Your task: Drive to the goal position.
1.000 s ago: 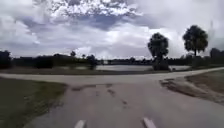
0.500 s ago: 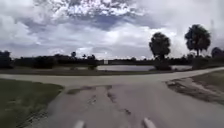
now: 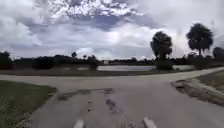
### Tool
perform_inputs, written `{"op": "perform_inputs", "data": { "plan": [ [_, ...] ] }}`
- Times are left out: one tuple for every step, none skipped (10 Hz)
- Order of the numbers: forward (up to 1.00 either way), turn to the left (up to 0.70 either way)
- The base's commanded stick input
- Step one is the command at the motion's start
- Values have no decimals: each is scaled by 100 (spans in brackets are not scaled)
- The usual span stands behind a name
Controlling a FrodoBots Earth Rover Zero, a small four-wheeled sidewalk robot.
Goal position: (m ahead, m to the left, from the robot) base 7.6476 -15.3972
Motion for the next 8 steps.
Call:
{"op": "perform_inputs", "data": {
  "plan": [
    [70, -34],
    [70, -34],
    [70, -34],
    [70, -24],
    [70, -9],
    [70, 0],
    [70, 0],
    [70, 0]
  ]
}}
